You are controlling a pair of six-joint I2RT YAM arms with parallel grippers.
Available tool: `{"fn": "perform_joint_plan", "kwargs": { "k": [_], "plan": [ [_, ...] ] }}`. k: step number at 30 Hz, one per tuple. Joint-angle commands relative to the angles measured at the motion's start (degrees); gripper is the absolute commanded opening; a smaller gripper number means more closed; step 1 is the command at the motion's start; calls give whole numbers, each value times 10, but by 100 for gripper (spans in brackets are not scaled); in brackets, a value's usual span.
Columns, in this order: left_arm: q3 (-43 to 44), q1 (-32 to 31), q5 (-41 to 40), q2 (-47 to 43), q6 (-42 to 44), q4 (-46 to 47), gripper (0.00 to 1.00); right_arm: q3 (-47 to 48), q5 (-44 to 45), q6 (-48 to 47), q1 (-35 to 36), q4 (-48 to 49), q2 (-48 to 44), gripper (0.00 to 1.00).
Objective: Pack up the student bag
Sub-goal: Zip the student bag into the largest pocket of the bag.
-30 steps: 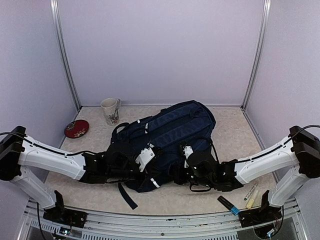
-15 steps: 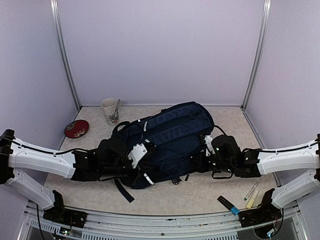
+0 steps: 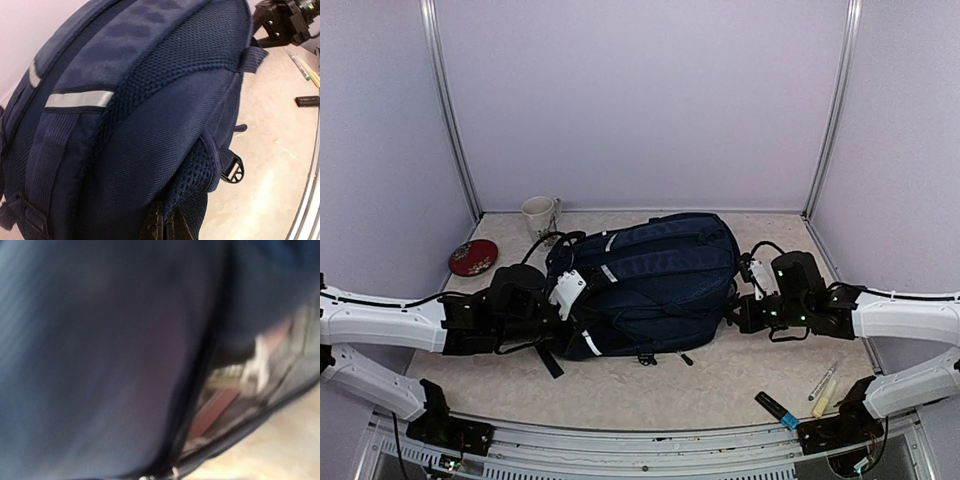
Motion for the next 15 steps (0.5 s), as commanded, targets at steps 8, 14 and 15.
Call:
{"fn": "perform_joint_plan", "kwargs": {
  "k": [8, 14, 15],
  "plan": [
    [-71, 147, -145, -143, -98, 28, 22, 8, -89, -83, -7, 38, 69, 0],
    [-38, 33, -97, -111, 22, 99, 82, 18, -104, -77, 5, 61, 94, 0],
    [-24, -15, -114, -94, 72, 111, 82, 19, -108, -75, 5, 63, 97, 0]
  ]
}}
